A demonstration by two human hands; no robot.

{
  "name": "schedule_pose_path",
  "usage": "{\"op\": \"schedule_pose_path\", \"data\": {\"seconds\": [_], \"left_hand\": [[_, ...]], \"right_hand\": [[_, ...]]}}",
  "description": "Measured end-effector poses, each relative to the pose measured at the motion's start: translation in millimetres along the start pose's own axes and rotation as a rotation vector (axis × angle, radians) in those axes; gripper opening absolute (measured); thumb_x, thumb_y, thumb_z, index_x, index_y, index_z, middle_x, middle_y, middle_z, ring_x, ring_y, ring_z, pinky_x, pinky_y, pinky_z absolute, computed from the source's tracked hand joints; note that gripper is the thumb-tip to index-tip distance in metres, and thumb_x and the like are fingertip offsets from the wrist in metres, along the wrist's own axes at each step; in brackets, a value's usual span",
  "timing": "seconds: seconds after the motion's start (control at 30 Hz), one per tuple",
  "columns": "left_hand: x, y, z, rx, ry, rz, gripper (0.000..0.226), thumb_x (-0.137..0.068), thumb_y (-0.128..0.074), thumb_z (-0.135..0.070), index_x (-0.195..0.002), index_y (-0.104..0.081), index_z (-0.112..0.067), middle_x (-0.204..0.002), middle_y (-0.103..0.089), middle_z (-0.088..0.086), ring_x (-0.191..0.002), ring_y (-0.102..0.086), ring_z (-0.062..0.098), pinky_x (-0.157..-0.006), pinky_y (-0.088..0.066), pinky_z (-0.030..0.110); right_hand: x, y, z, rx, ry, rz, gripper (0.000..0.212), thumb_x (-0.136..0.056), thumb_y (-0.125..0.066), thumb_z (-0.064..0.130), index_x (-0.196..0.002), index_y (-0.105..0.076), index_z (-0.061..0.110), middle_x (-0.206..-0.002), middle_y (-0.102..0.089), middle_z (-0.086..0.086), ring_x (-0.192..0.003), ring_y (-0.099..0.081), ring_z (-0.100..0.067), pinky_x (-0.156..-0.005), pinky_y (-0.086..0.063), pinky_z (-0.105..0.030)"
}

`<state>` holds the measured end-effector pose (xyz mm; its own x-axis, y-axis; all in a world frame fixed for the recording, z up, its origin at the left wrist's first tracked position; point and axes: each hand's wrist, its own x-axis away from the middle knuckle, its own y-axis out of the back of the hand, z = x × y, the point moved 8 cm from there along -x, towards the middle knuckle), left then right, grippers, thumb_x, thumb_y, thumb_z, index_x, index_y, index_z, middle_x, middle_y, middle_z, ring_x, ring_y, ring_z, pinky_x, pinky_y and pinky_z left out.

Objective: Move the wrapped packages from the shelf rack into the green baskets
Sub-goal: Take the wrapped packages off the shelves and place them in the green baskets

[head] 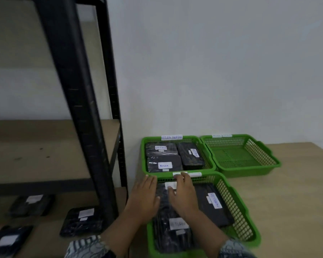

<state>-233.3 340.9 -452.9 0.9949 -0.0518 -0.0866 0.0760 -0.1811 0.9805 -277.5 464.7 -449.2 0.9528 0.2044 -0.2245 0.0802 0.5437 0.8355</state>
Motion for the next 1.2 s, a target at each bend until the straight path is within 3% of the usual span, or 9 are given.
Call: {"op": "schedule_pose_path", "data": {"seconds": [0.07,0.13,0.37,0.53,0.6,0.7,0.77,0.93,1.2], "left_hand": [[34.7,10.8,-1.0,0.06,-0.079,-0.08,0.06,-0.084,-0.038,-0.031,-0.139,-0.036,-0.006,-0.138,-0.048,0.013,-0.126,-0.045,0.028,-0.1,-0.039,0.041],[71.2,20.9,4.9,0.094,-0.129,-0.174,0.058,-0.075,-0.041,-0.03,-0.127,-0.052,-0.008,-0.121,-0.062,0.009,-0.111,-0.058,0.025,-0.088,-0.048,0.038],[184.7,64.8,80.7,0.044,0.015,-0.337,0.058,-0.079,-0.041,-0.031,-0.132,-0.043,-0.009,-0.128,-0.057,0.01,-0.118,-0.052,0.026,-0.097,-0.038,0.041],[246.7,108.9,156.8,-0.036,0.187,-0.381,0.058,-0.077,-0.058,-0.026,-0.129,-0.045,-0.003,-0.128,-0.056,0.017,-0.119,-0.052,0.031,-0.096,-0.043,0.051],[265.8,126.6,186.1,-0.093,0.261,-0.393,0.055,-0.079,-0.051,-0.028,-0.127,-0.048,-0.001,-0.127,-0.056,0.019,-0.118,-0.053,0.033,-0.095,-0.044,0.052],[286.1,153.0,224.8,-0.165,0.36,-0.41,0.056,-0.08,-0.047,-0.03,-0.127,-0.05,0.001,-0.127,-0.056,0.02,-0.118,-0.053,0.033,-0.094,-0.043,0.051],[296.2,170.7,247.4,-0.189,0.402,-0.442,0.056,-0.083,-0.046,-0.031,-0.13,-0.047,0.0,-0.131,-0.053,0.019,-0.123,-0.048,0.032,-0.098,-0.039,0.048],[308.2,206.7,308.5,-0.219,0.452,-0.496,0.061,-0.09,-0.049,-0.029,-0.142,-0.03,-0.003,-0.147,-0.035,0.015,-0.138,-0.025,0.028,-0.11,-0.022,0.042],[305.3,250.2,417.0,-0.303,0.514,-0.451,0.059,-0.093,-0.042,-0.032,-0.144,-0.027,-0.006,-0.149,-0.032,0.012,-0.139,-0.021,0.026,-0.111,-0.019,0.043]], "right_hand": [[29.2,-1.1,22.8,0.014,0.046,-0.041,0.036,-0.083,-0.05,0.028,-0.116,-0.053,0.012,-0.132,-0.045,-0.013,-0.114,-0.048,-0.032,-0.094,-0.044,-0.04],[56.8,-5.8,47.4,-0.005,0.101,-0.076,0.035,-0.078,-0.053,0.023,-0.11,-0.057,0.011,-0.123,-0.051,-0.014,-0.107,-0.053,-0.033,-0.088,-0.048,-0.04],[137.2,-33.9,159.5,-0.01,0.36,-0.052,0.04,-0.074,-0.047,0.023,-0.112,-0.052,0.012,-0.119,-0.059,-0.016,-0.118,-0.052,-0.035,-0.099,-0.045,-0.045],[164.4,-47.0,248.9,0.067,0.518,-0.003,0.042,-0.076,-0.044,0.028,-0.116,-0.049,0.016,-0.125,-0.058,-0.011,-0.127,-0.047,-0.031,-0.105,-0.036,-0.054],[167.2,-48.6,283.3,0.072,0.576,0.002,0.042,-0.079,-0.047,0.026,-0.119,-0.048,0.015,-0.13,-0.054,-0.012,-0.131,-0.043,-0.031,-0.106,-0.036,-0.054],[163.3,-51.1,335.2,0.056,0.668,-0.001,0.042,-0.084,-0.051,0.02,-0.125,-0.049,0.014,-0.142,-0.042,-0.012,-0.141,-0.026,-0.029,-0.117,-0.013,-0.046],[155.9,-54.7,369.8,0.034,0.724,0.002,0.044,-0.085,-0.049,0.021,-0.129,-0.047,0.014,-0.147,-0.036,-0.011,-0.144,-0.018,-0.027,-0.117,-0.001,-0.04],[135.5,-73.5,451.3,0.018,0.81,-0.007,0.049,-0.089,-0.045,0.024,-0.136,-0.04,0.012,-0.151,-0.028,-0.011,-0.145,-0.011,-0.027,-0.118,0.0,-0.044],[96.1,-137.8,557.9,-0.013,0.846,0.087,0.053,-0.095,-0.039,0.034,-0.143,-0.03,0.012,-0.156,-0.019,-0.007,-0.146,-0.005,-0.025,-0.118,0.0,-0.048]]}}
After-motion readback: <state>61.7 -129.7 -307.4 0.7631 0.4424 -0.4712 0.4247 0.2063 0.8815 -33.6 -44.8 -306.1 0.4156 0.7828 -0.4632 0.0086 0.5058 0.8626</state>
